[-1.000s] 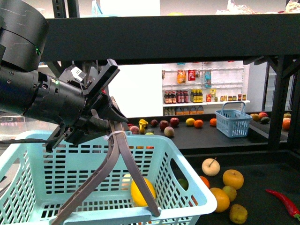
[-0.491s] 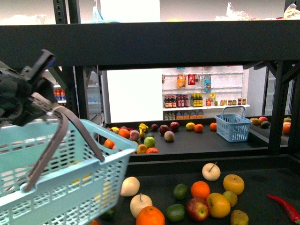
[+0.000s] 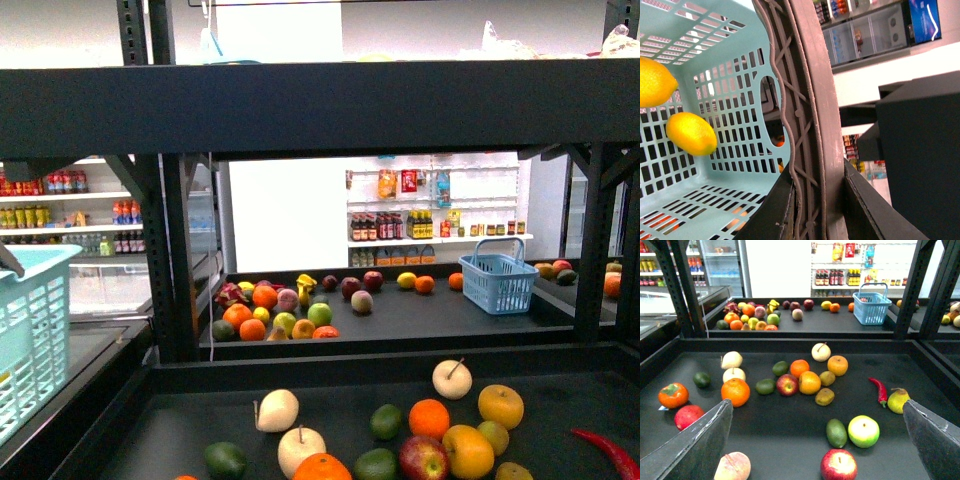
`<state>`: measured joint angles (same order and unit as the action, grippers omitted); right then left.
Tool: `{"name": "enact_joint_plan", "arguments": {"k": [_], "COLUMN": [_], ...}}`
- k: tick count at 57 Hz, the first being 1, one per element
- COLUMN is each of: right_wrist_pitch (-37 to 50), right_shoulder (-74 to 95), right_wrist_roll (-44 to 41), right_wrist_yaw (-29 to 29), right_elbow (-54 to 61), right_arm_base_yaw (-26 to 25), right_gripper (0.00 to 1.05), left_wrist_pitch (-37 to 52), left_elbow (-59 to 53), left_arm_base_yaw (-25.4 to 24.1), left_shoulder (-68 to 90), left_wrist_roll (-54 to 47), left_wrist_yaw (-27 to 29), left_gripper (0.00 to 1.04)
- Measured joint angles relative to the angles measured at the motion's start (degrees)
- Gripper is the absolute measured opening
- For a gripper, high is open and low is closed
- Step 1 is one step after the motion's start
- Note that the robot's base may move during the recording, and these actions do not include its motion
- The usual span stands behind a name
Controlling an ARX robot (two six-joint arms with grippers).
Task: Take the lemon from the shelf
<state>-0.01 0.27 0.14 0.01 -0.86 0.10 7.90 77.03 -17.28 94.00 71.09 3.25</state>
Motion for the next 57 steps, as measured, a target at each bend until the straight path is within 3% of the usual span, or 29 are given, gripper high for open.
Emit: {"name": "enact_joint_plan", "arguments": {"k": [9, 32, 57], "right_wrist_pitch": [0.0, 0.0, 0.0], "right_shoulder": [0.0, 0.0, 0.0], "right_wrist_roll": [0.0, 0.0, 0.0], "right_wrist_yaw": [0.0, 0.0, 0.0], "right_elbow": [0.0, 0.0, 0.0], "right_arm_base_yaw": [-0.02, -0.02, -0.02], "right_gripper": [1.02, 1.02, 1.02], "left_wrist_pitch": [0.28, 1.03, 7.45], "left_elbow": [-1.84, -5.35, -11.15], "left_arm_base_yaw": [-4.79, -11.43, -13.92], "left_shoulder": [-0.66, -0.66, 1.29], "left_wrist_roll": [0.13, -0.81, -2.27], "left_wrist_yaw": [-3.48, -9.42, -12.33], "left_gripper": [0.21, 0.21, 0.21]}}
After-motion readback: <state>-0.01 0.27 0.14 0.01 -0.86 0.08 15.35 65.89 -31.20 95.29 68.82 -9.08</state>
